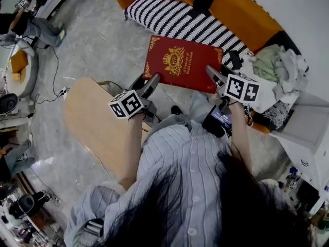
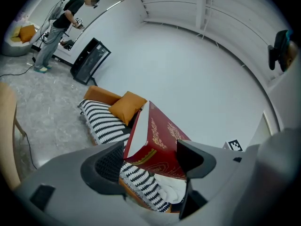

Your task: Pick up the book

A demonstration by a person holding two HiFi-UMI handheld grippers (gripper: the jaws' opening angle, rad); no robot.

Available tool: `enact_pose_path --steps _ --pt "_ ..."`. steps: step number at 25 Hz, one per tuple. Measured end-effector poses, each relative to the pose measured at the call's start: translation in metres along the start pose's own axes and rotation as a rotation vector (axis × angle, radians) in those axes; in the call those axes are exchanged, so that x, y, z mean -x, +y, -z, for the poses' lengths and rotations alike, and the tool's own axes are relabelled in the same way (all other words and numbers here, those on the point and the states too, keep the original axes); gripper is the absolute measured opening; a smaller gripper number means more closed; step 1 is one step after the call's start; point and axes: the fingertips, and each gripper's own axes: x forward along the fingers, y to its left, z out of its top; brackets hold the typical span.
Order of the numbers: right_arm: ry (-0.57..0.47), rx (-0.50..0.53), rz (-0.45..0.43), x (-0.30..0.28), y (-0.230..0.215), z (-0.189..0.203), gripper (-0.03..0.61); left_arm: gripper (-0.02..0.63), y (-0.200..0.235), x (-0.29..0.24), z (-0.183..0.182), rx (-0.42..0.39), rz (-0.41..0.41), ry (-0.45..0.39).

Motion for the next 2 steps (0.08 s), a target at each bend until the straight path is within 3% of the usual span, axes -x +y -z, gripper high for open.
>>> enact_pose_path --steps 2 --pt "0.000 -0.002 0.001 -0.0008 -0.0006 0.0001 0.285 0.357 0.0003 -0.0010 -0.0005 -0.003 0.000 0.001"
